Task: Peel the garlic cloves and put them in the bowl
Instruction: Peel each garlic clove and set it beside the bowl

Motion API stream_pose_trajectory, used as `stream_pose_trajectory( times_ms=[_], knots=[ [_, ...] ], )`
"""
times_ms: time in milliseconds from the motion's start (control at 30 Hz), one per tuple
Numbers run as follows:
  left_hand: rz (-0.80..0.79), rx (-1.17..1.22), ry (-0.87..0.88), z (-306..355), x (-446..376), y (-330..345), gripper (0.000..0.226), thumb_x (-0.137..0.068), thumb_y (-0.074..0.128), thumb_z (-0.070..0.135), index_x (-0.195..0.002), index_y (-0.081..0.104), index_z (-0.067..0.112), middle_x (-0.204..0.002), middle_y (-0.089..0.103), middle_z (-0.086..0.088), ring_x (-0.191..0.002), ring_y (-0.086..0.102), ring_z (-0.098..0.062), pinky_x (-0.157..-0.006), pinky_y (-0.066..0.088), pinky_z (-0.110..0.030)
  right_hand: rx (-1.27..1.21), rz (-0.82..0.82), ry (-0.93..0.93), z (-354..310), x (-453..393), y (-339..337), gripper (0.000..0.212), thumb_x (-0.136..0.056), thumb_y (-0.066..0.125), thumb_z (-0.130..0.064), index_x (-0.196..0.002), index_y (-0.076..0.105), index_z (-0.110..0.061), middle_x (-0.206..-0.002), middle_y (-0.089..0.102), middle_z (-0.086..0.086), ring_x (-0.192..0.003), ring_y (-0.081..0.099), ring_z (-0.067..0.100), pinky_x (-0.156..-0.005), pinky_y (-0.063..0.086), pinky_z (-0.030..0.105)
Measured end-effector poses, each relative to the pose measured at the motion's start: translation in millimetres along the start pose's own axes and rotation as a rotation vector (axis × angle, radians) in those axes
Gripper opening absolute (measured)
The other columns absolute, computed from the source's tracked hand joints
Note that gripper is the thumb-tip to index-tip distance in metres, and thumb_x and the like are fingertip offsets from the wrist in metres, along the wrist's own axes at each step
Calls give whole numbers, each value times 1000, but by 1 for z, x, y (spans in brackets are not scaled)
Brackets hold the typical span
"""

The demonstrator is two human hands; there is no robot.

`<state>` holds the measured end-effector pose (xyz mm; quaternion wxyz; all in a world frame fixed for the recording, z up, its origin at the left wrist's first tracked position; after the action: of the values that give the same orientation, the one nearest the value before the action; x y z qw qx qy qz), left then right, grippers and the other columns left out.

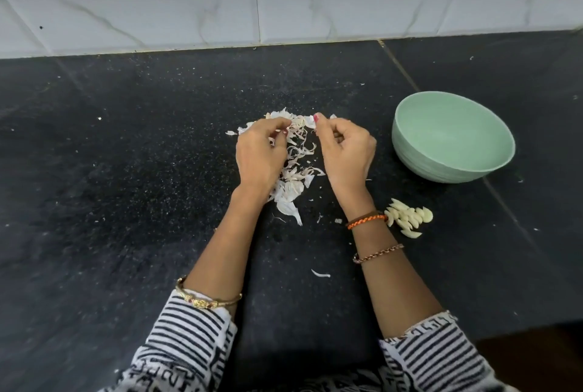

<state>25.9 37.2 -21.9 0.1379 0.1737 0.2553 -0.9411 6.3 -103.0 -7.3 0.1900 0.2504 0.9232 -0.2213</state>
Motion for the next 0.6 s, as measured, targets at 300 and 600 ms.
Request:
stream_pose_trajectory(
  times_ms=[300,600],
  knots=[
    [-29,-66,67,16,30,-6,20,-85,58,2,-98,72,8,-97,72,-6,-90,62,-26,-79,48,-33,274,-129,65,-7,32,-45,20,-90,58,-28,-96,74,-19,-88,69,5,-77,59,20,-62,39,31],
    [-100,-118,179,32,51,0,25,-84,54,-3,-98,72,8,-94,72,-5,-96,57,-28,-77,45,-32,501,168,237,18,71,-123,27,-88,57,-11,-106,70,-27,-105,69,-7,-95,52,21,-67,27,19]
  ],
)
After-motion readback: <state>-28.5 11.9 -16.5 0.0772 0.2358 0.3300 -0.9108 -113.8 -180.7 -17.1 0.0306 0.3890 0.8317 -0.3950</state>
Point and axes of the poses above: each hand's wrist, its own x-axis away from the middle knuckle, its own y-axis out of the palm, z = x × y, the point moved 5 cm from there along -x, towards the middle knuckle
